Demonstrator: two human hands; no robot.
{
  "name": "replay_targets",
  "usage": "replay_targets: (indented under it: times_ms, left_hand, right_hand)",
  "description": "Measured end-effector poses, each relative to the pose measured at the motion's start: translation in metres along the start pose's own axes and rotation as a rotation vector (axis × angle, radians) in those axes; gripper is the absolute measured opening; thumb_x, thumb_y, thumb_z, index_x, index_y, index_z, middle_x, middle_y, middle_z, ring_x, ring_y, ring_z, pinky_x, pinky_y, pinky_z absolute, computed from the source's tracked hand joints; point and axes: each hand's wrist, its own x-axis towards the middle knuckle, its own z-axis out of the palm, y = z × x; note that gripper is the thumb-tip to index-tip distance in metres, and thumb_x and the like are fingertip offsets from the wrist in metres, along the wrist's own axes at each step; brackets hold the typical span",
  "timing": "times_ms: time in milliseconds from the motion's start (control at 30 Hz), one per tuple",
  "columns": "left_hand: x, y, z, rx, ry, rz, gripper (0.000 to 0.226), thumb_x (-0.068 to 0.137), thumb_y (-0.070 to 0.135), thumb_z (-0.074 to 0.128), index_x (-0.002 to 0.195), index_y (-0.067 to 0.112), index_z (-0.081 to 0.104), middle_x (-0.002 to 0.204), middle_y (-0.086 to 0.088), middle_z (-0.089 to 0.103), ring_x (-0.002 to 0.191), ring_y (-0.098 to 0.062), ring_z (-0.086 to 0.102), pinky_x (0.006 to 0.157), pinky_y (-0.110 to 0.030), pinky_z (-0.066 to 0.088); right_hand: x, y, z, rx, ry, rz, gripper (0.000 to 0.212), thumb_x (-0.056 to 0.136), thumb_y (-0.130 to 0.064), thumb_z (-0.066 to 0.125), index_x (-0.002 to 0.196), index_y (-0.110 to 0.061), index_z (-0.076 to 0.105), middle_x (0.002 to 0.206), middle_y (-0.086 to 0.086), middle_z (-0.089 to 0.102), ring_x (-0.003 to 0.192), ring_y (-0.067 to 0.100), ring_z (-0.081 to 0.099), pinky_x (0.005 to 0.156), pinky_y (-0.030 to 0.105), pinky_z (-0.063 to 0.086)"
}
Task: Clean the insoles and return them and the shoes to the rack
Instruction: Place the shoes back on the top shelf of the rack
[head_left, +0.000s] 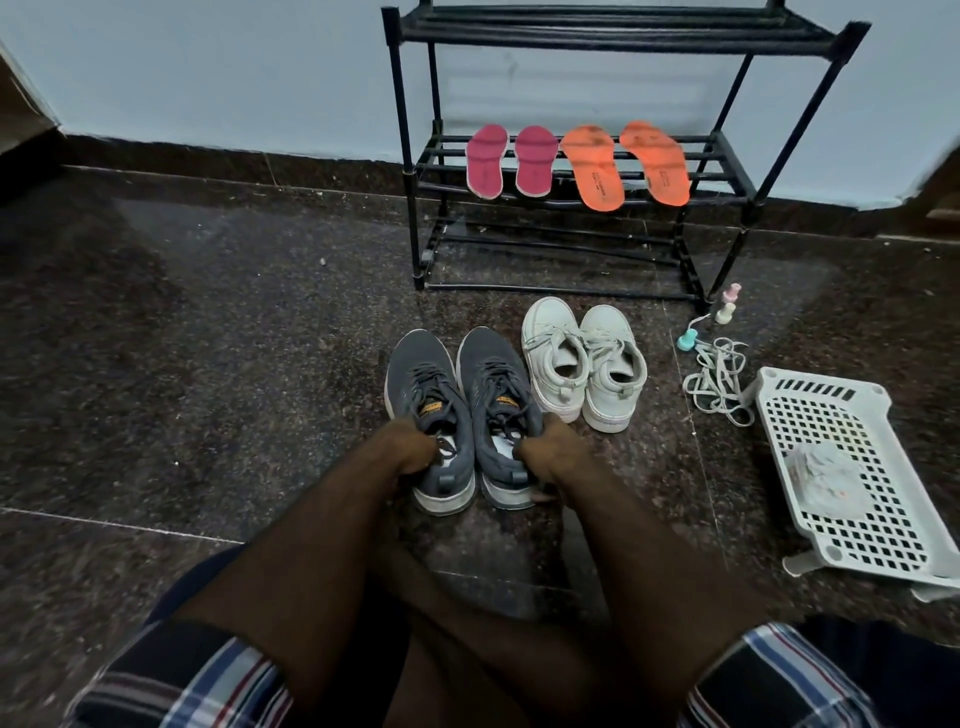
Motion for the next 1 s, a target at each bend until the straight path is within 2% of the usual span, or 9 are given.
replay_targets:
  times_ms: [133,167,267,333,400,667,767,900,1000]
  left_hand:
    - [-0.022,0.009,-0.018,-0.108,0.066,0.005,0.036,0.097,0.013,0.06,0.125,-0.009,0.057,0.096,-0.019,0.061,0.064,-0.024,0.056,0.051,-0.03,0.052]
    - [-0.027,0.008,-0.02,-0.16,0.063,-0.009,0.035,0.098,0.012,0.059,0.126,-0.009,0.056,0.099,-0.021,0.061,0.062,-0.024,0.055,0.054,-0.037,0.056]
    - [-0.049,0.0,-0.025,-0.474,0.002,-0.002,0.031,0.097,0.006,0.054,0.128,0.001,0.056,0.113,-0.024,0.064,0.083,-0.044,0.066,0.056,-0.066,0.054]
    - [-0.062,-0.004,-0.03,-0.625,-0.033,0.036,0.031,0.098,0.008,0.053,0.128,0.011,0.055,0.115,-0.022,0.066,0.095,-0.047,0.067,0.055,-0.071,0.053]
    - [-0.08,-0.002,-0.037,-0.691,-0.022,0.093,0.025,0.099,0.006,0.053,0.123,0.014,0.055,0.11,-0.02,0.067,0.091,-0.045,0.068,0.057,-0.068,0.054]
    - [-0.101,0.06,-0.085,-0.504,-0.003,0.287,0.014,0.099,0.001,0.053,0.111,0.0,0.058,0.102,-0.021,0.067,0.082,-0.036,0.07,0.062,-0.058,0.06]
    - [-0.075,0.07,-0.091,-0.436,-0.026,0.304,0.01,0.097,0.003,0.057,0.103,0.008,0.063,0.096,-0.017,0.072,0.079,-0.034,0.073,0.066,-0.057,0.061]
    - [-0.01,0.081,-0.085,-0.422,0.032,0.305,0.021,0.09,0.004,0.064,0.108,0.015,0.067,0.095,-0.016,0.074,0.077,-0.031,0.073,0.062,-0.046,0.061]
    - [0.038,0.093,-0.08,-0.434,0.058,0.347,0.028,0.086,0.01,0.066,0.11,0.024,0.062,0.095,-0.011,0.074,0.078,-0.027,0.071,0.059,-0.038,0.059]
  right_hand:
    - [-0.021,-0.01,-0.006,0.153,0.021,0.012,0.036,0.079,-0.014,0.061,0.113,-0.022,0.053,0.104,0.011,0.058,0.084,0.033,0.064,0.057,0.048,0.06]
    - [-0.026,-0.011,-0.007,0.169,0.028,0.001,0.037,0.079,-0.013,0.06,0.114,-0.022,0.053,0.104,0.01,0.059,0.083,0.033,0.063,0.058,0.047,0.06]
    - [-0.041,-0.02,-0.013,0.1,0.097,-0.096,0.054,0.064,-0.023,0.064,0.117,-0.023,0.055,0.101,0.007,0.065,0.087,0.033,0.066,0.071,0.05,0.06]
    - [-0.056,-0.028,-0.02,0.082,0.137,-0.162,0.053,0.064,-0.026,0.065,0.116,-0.025,0.057,0.1,0.007,0.067,0.088,0.031,0.066,0.075,0.049,0.059]
    - [-0.079,-0.039,-0.032,0.071,0.176,-0.209,0.051,0.066,-0.025,0.065,0.116,-0.024,0.057,0.101,0.008,0.067,0.09,0.031,0.065,0.078,0.047,0.058]
    - [-0.096,-0.077,-0.078,0.186,0.329,-0.277,0.048,0.072,-0.02,0.067,0.119,-0.019,0.055,0.107,0.01,0.067,0.099,0.033,0.063,0.086,0.041,0.054]
    - [-0.08,-0.075,-0.081,0.175,0.342,-0.255,0.052,0.073,-0.029,0.067,0.122,-0.023,0.05,0.107,0.004,0.064,0.098,0.031,0.062,0.078,0.032,0.049]
    - [-0.03,-0.069,-0.066,0.236,0.339,-0.289,0.068,0.061,-0.046,0.06,0.126,-0.032,0.045,0.11,0.003,0.065,0.098,0.029,0.063,0.086,0.043,0.053]
    - [0.007,-0.079,-0.07,0.203,0.37,-0.292,0.07,0.062,-0.043,0.061,0.129,-0.035,0.042,0.108,-0.001,0.064,0.097,0.025,0.062,0.085,0.041,0.053]
